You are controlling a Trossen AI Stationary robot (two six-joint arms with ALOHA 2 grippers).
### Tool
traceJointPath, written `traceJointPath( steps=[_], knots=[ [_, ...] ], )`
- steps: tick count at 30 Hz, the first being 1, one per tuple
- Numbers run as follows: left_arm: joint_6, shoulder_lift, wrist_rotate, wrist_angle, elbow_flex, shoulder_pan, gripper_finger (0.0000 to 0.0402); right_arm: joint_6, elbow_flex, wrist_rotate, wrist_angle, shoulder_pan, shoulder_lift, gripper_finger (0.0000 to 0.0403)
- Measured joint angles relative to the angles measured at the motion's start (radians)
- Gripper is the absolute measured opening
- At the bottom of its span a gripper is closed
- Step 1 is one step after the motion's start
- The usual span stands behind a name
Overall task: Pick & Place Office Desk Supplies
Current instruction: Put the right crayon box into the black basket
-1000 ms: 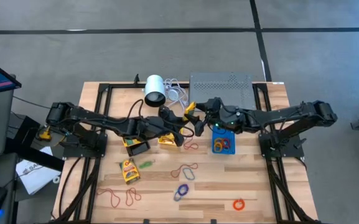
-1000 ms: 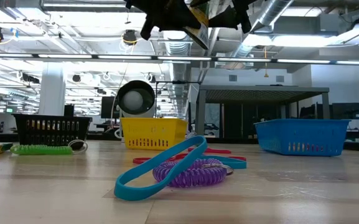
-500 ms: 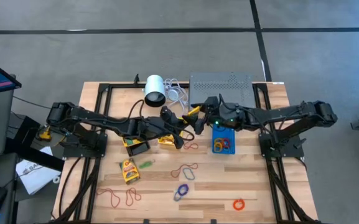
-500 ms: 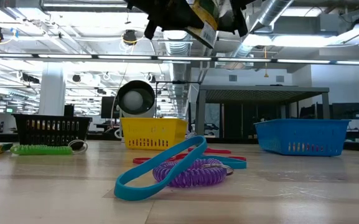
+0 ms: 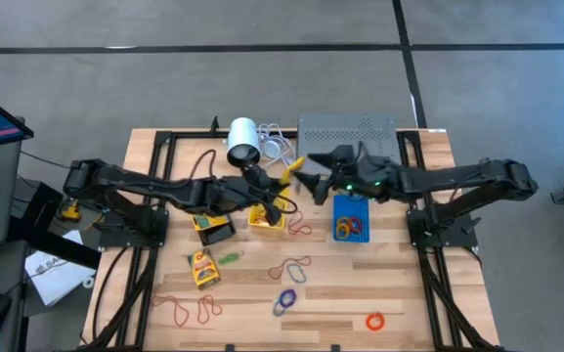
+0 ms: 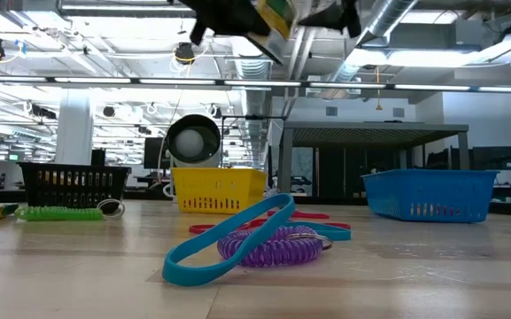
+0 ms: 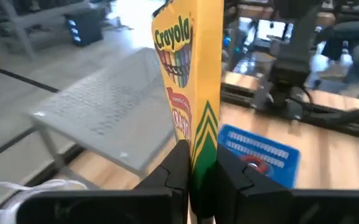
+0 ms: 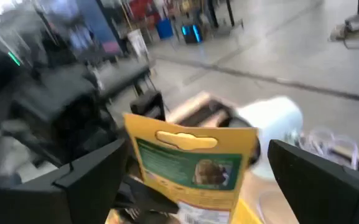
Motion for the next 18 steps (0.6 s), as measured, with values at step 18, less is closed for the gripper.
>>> traceJointPath(
  steps=[18],
  knots=[
    [-0.256,-0.408,0.203,-0.800,0.001,0.020,0.0024,0.151,-0.001,-0.001,-0.498,0.055,-0.313,0.0381]
  ],
)
